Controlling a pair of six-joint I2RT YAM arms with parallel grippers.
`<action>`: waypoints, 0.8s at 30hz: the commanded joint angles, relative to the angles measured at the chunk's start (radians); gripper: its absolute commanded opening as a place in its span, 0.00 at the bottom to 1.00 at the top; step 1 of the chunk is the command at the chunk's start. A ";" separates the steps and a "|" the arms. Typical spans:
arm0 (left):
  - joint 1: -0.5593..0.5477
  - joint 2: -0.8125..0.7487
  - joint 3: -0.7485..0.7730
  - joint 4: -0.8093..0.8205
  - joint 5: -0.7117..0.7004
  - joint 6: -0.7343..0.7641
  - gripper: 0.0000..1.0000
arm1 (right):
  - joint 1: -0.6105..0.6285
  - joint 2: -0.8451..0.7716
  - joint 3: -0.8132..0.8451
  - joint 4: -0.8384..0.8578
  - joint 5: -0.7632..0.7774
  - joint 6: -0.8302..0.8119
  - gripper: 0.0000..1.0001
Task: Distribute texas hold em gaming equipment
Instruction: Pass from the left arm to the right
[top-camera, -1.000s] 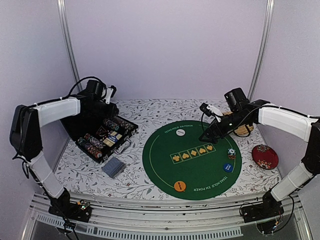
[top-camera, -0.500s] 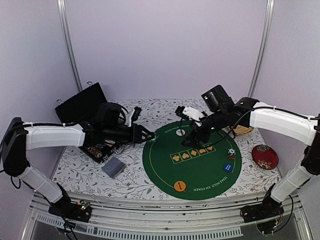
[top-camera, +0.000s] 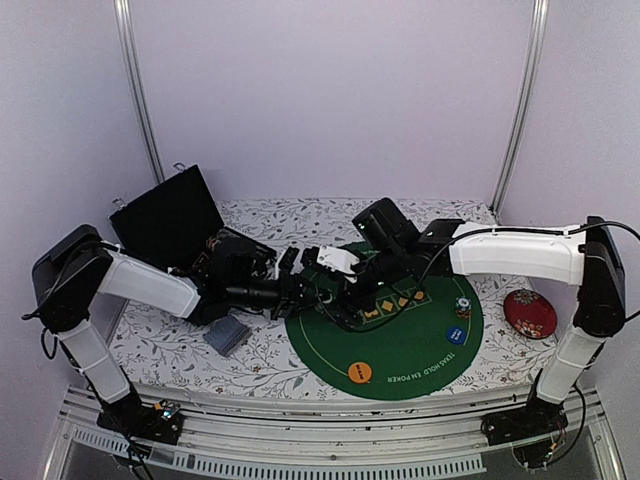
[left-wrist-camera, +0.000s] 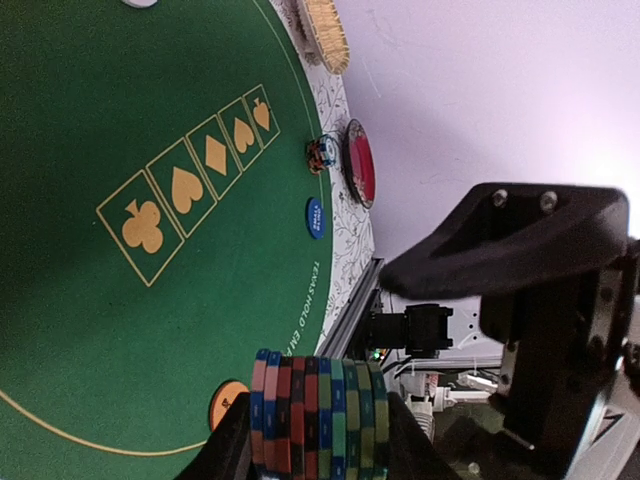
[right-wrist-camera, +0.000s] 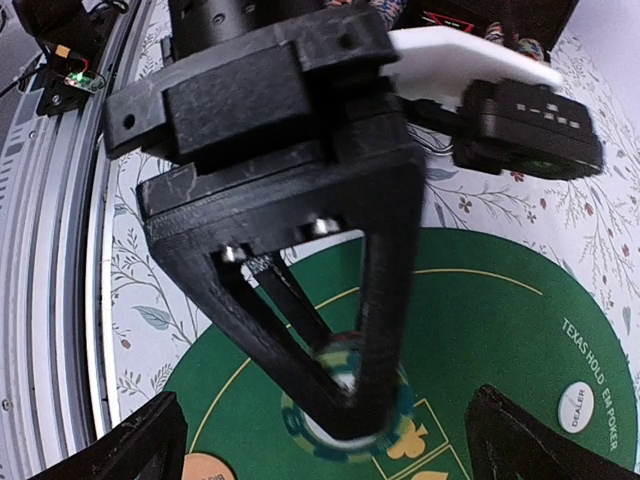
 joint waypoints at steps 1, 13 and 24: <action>-0.011 -0.001 0.007 0.146 0.035 -0.045 0.00 | 0.017 0.070 0.038 0.063 0.001 -0.074 1.00; -0.006 -0.013 -0.012 0.151 0.033 -0.047 0.00 | 0.016 0.136 0.068 0.085 0.044 -0.147 0.66; 0.002 -0.008 -0.016 0.155 0.034 -0.052 0.00 | 0.019 0.095 0.050 0.102 0.112 -0.164 0.27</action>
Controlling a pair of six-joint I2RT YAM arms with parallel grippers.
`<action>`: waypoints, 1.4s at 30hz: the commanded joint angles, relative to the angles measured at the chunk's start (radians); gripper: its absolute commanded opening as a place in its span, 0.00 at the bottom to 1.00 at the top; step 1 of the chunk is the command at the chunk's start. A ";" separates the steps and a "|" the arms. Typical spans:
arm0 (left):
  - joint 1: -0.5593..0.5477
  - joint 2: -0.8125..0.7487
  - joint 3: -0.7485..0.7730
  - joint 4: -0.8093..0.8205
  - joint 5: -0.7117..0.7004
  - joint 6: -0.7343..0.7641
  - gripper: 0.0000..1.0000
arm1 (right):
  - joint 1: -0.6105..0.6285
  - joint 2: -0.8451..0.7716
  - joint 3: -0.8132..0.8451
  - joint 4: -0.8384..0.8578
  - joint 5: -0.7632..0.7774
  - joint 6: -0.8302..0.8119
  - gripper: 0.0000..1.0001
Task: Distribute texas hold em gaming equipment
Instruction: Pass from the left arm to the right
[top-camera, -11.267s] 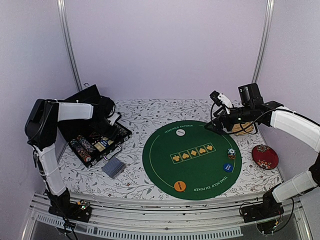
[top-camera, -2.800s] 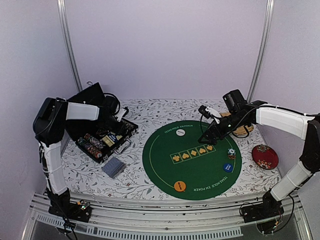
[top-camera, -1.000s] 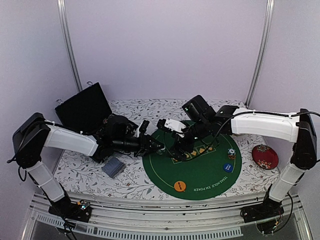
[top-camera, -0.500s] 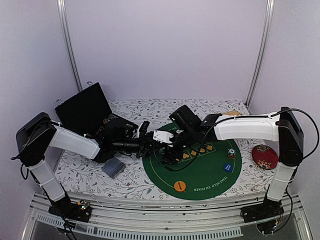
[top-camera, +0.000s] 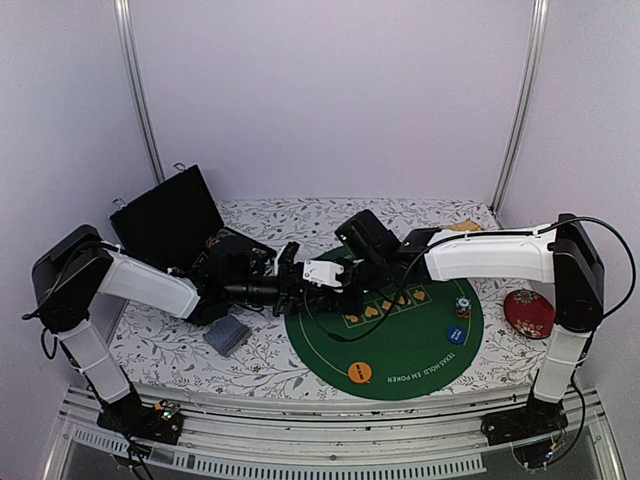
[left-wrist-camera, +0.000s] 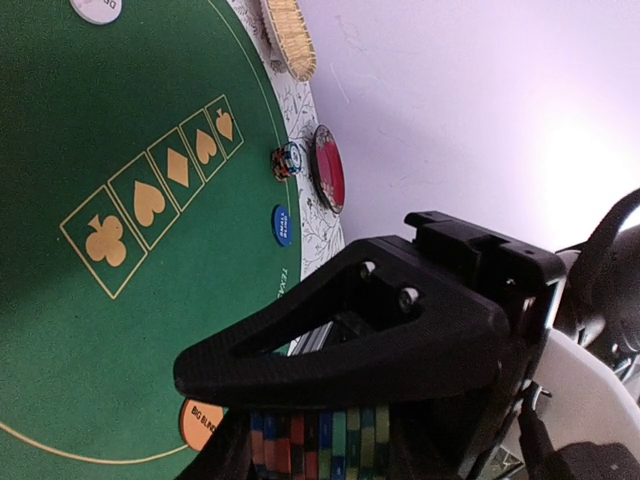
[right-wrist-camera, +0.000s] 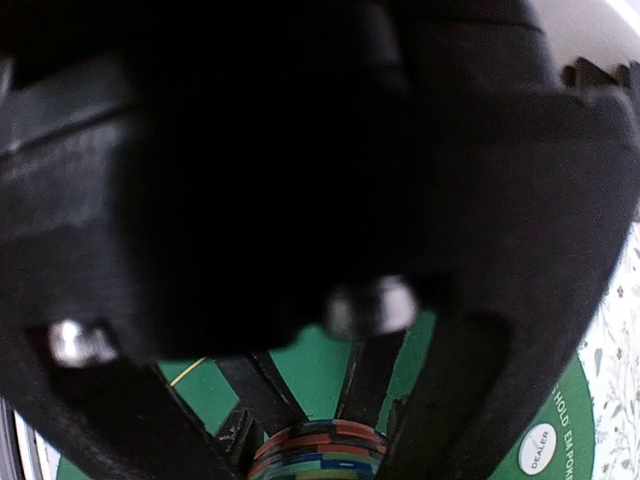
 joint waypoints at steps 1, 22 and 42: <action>0.002 -0.008 -0.010 0.060 0.013 0.003 0.00 | 0.002 -0.033 0.005 0.029 0.040 -0.010 0.25; 0.012 -0.004 -0.019 0.083 0.021 -0.008 0.00 | 0.024 -0.085 -0.077 0.100 0.046 -0.037 0.75; 0.018 -0.020 -0.032 0.089 0.019 -0.008 0.00 | 0.041 -0.048 -0.092 0.091 0.117 -0.076 0.64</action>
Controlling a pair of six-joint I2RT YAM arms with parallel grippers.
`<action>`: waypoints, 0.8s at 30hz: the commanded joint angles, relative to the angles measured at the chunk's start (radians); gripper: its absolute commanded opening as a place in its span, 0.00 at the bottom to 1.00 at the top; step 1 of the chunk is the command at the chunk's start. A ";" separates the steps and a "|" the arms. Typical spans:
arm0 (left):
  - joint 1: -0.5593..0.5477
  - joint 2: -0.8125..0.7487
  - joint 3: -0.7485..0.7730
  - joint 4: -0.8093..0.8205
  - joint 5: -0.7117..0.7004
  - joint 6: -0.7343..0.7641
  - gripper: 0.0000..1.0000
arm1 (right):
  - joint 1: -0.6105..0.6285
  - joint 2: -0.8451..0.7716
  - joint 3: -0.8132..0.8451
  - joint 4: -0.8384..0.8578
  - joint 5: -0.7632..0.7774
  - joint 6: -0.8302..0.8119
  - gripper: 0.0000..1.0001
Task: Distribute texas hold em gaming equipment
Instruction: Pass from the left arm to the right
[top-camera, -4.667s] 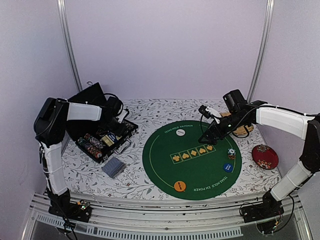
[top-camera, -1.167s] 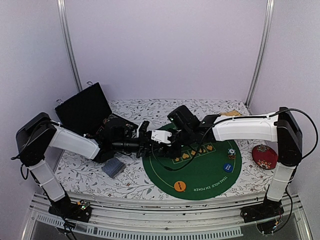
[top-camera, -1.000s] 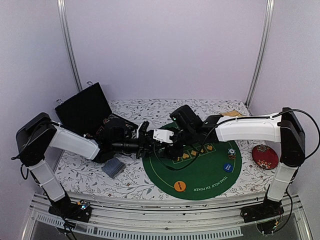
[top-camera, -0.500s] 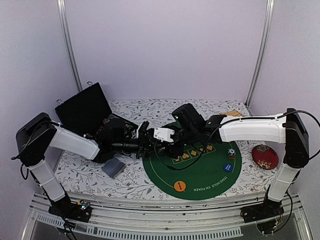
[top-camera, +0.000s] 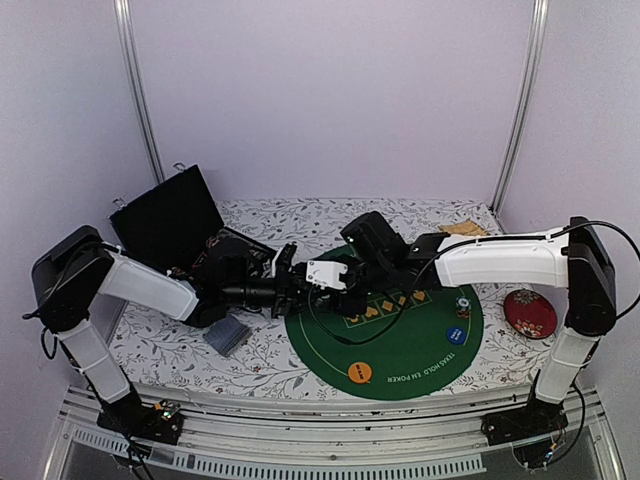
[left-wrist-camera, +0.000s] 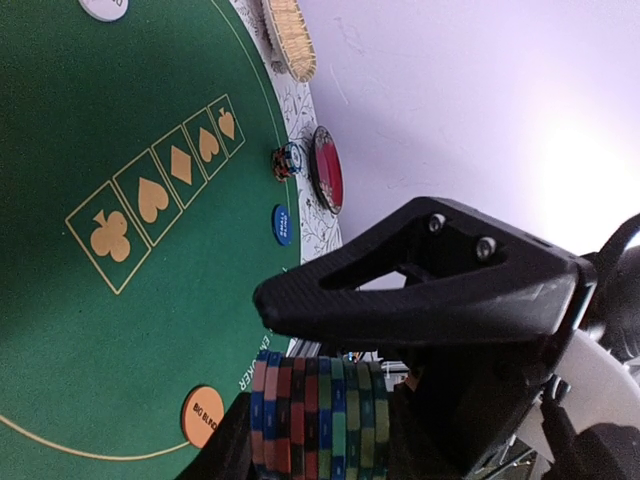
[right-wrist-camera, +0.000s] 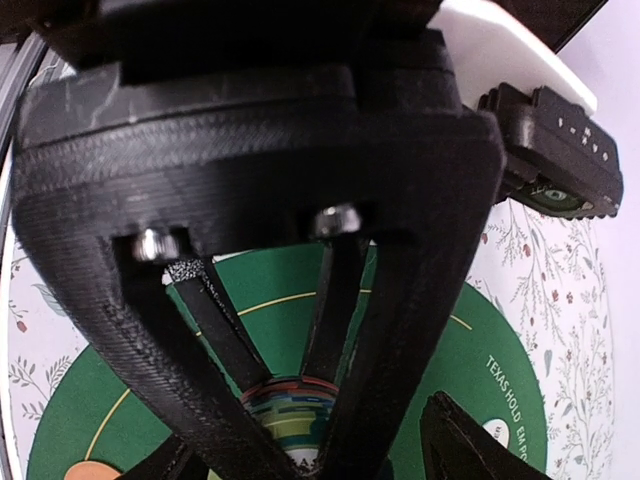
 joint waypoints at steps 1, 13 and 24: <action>0.005 -0.019 -0.005 0.050 0.014 0.003 0.00 | 0.016 0.020 -0.023 0.015 0.022 -0.017 0.63; 0.005 -0.007 -0.005 0.066 0.023 -0.004 0.00 | 0.025 0.040 -0.015 0.049 0.037 -0.021 0.59; 0.012 0.013 -0.011 0.082 0.032 -0.021 0.00 | 0.025 0.033 0.013 0.010 0.047 -0.021 0.16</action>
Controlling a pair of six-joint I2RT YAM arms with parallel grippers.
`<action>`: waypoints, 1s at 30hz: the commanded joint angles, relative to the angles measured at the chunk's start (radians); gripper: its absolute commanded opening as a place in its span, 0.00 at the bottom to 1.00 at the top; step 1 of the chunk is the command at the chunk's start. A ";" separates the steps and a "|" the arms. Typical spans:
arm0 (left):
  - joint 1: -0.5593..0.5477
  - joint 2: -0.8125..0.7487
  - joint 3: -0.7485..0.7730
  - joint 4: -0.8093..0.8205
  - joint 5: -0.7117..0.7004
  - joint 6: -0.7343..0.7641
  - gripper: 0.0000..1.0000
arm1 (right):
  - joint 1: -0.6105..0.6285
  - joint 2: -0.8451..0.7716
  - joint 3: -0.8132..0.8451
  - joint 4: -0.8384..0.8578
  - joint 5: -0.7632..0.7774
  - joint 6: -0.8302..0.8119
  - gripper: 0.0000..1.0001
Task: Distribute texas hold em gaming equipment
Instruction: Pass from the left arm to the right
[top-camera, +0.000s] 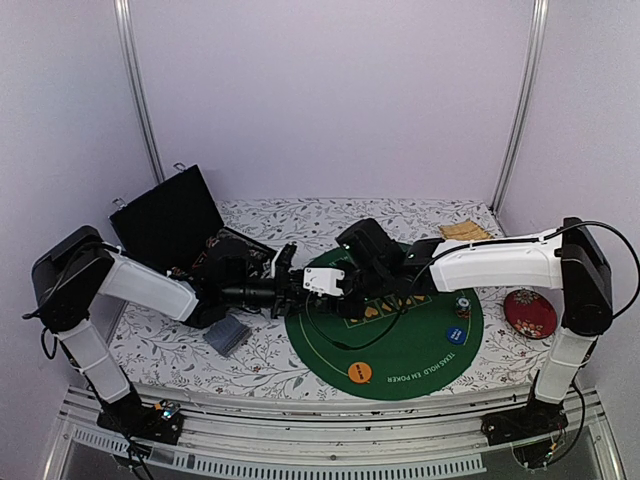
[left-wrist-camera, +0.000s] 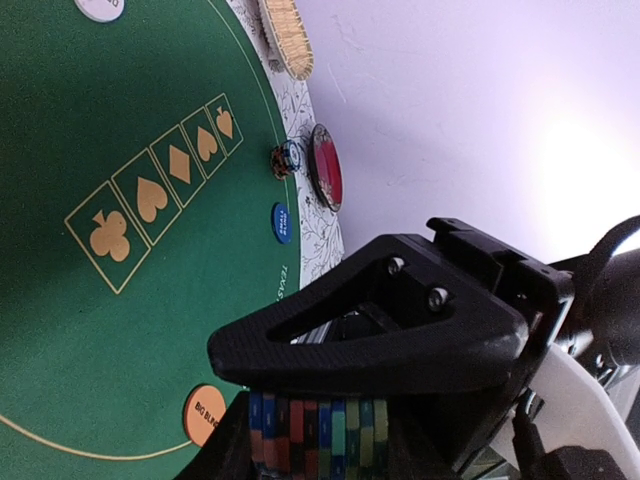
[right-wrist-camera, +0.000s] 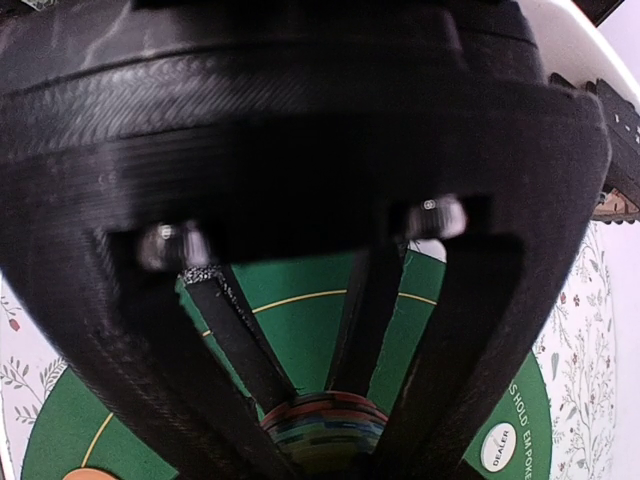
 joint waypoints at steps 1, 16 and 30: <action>0.010 0.024 -0.006 0.088 0.029 -0.030 0.00 | 0.007 0.011 0.036 -0.025 0.010 0.000 0.13; 0.026 0.085 -0.004 0.212 0.086 -0.085 0.42 | 0.008 0.036 0.077 -0.176 -0.017 0.057 0.03; 0.104 -0.006 -0.094 0.117 0.051 -0.032 0.75 | 0.008 0.016 0.076 -0.223 -0.034 0.058 0.02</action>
